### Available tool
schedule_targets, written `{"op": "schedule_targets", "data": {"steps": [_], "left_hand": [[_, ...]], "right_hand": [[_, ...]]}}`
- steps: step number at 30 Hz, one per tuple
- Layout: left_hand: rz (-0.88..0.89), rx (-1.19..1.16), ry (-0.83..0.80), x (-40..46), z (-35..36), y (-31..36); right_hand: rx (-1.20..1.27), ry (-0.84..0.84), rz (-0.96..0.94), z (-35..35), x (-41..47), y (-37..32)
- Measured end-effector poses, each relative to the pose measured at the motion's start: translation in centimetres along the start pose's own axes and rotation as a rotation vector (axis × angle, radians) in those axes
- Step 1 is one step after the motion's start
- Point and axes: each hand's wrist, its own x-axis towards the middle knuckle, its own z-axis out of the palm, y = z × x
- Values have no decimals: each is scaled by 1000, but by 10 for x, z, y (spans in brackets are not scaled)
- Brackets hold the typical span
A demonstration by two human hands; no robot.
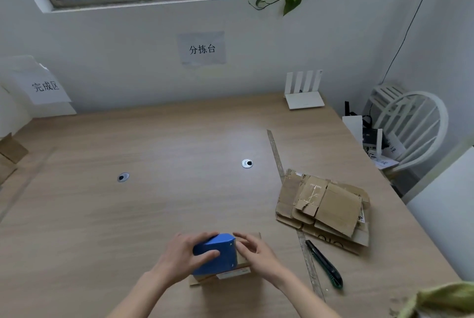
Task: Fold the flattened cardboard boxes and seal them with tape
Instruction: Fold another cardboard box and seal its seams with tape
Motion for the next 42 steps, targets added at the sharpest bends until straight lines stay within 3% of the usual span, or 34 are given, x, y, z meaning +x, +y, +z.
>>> {"op": "schedule_targets", "data": {"steps": [4,9,21,26,32,42], "left_hand": [[14,6,0,-1,6,-7],[44,15,-14,1,5,-8],[38,110,-33,-3,0,-3],[37,214,-44,-2,5,-4],[29,261,-53,10,11,12],[16,223,-42,16,9,11]], "right_hand": [[-46,-75,0,-1,-3,-9],[-56,-37,15,0,-1,-4],[-173,154,100,0,-2,-3],[-31,282,200,-34,-6,1],[-64,376,313,-47,-3,9],[-43,387,373,-47,9,10]]}}
